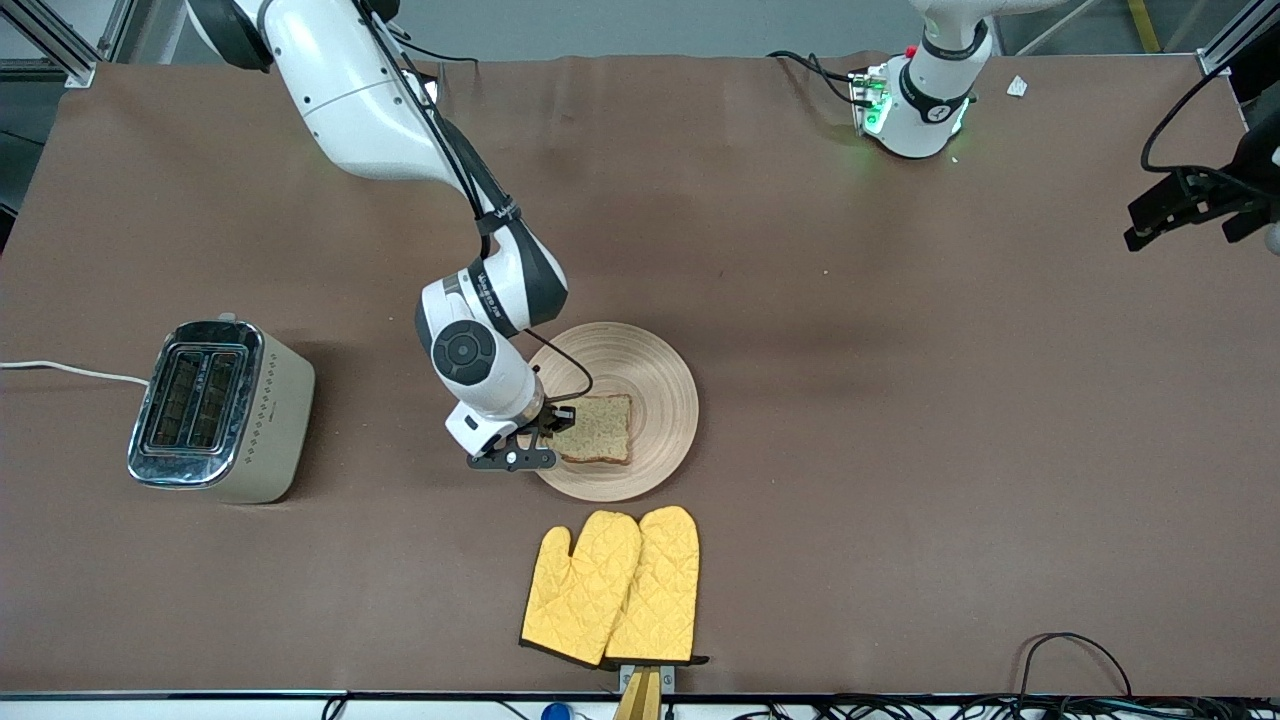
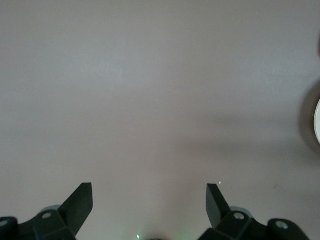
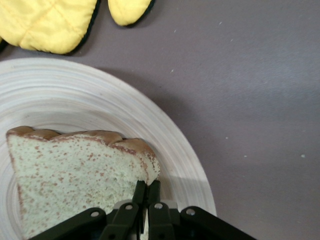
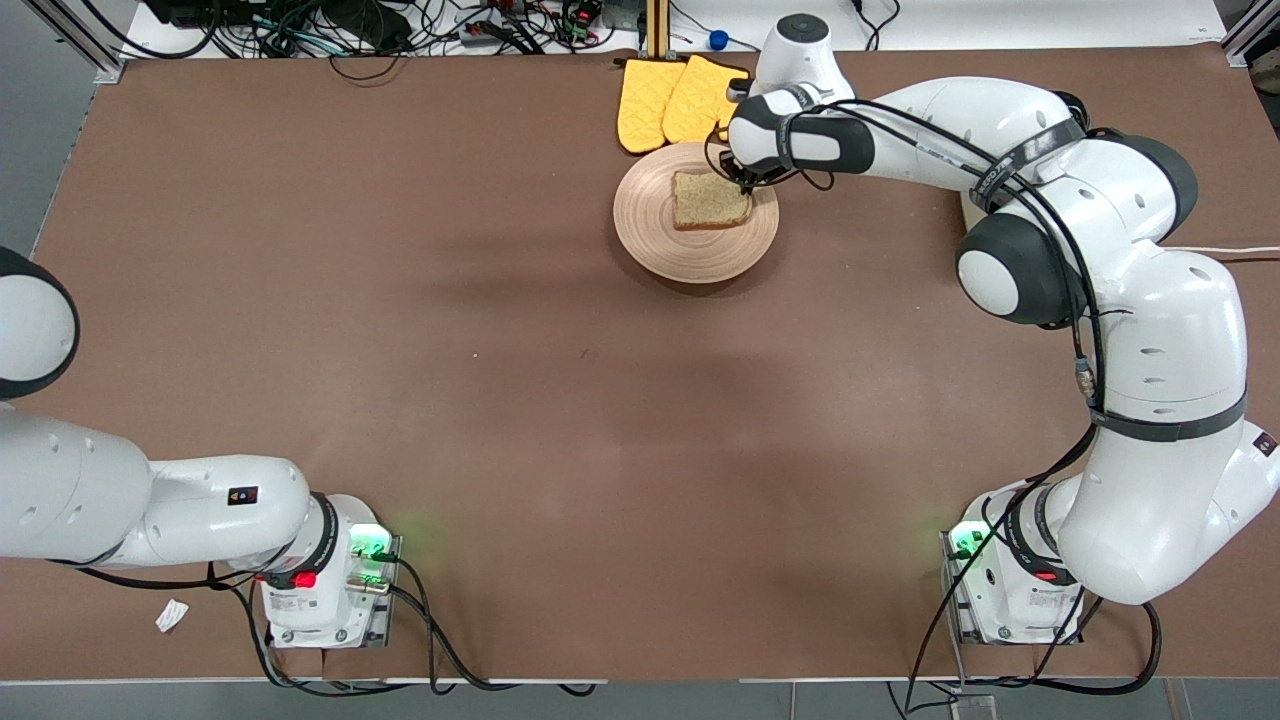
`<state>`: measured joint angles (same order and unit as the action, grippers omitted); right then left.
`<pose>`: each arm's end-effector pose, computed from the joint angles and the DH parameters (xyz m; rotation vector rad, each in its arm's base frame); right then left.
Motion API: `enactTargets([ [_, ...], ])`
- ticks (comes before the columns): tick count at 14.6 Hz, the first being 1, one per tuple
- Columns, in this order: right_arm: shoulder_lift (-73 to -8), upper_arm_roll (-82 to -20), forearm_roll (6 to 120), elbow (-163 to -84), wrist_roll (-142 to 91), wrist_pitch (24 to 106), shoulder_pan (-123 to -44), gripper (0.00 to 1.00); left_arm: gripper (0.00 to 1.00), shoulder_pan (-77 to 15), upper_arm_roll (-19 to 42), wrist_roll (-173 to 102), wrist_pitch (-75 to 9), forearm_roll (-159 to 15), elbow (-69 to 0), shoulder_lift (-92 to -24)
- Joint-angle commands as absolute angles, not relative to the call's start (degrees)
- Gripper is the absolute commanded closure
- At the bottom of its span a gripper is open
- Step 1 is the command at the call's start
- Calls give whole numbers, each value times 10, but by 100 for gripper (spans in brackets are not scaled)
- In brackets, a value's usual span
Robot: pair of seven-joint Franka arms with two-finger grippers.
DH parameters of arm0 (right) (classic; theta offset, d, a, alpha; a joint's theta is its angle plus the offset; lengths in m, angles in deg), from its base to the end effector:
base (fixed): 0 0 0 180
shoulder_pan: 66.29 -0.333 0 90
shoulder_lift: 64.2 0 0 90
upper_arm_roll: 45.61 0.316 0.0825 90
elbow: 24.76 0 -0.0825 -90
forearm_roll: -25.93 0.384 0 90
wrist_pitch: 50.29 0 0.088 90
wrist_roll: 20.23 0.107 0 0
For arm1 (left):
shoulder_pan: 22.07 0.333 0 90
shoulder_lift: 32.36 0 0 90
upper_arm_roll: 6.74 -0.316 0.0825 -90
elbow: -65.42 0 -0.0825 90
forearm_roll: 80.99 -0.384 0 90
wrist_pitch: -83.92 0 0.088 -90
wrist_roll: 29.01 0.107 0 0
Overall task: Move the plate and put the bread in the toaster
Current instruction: 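Lift the bread with the right gripper and carry it to the toaster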
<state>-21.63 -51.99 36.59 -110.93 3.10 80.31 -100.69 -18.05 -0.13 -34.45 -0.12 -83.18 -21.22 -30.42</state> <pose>0.6250 0.3528 0.2324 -3.0627 0.0093 -0.0080 0.5329 -0.0209 0.6612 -3.0978 -0.0830 0.0136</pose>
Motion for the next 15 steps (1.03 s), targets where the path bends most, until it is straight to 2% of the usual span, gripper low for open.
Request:
enactTargets([
  [1, -238, -562, 280, -1083, 38, 732, -1031, 100, 0, -185, -8, -338, 8, -818, -219, -298],
  [3, -246, -585, 200, -1043, 38, 666, -1049, 100, 0, -186, -5, -338, 8, -817, -219, -299],
  [5, -268, -593, 187, -1023, 32, 607, -1046, 100, 0, -185, -3, -338, 8, -816, -219, -301],
  [7, -301, -610, 122, -1023, 26, 585, -1048, 100, 0, -189, -1, -339, 8, -813, -219, -302],
  [10, -319, -623, 38, -1023, 20, 492, -1040, 100, 0, -188, 20, -341, 9, -817, -219, -302],
  [15, -340, -721, 25, -1021, -38, 376, -1041, 100, 0, -188, 20, -339, 10, -818, -219, -303],
])
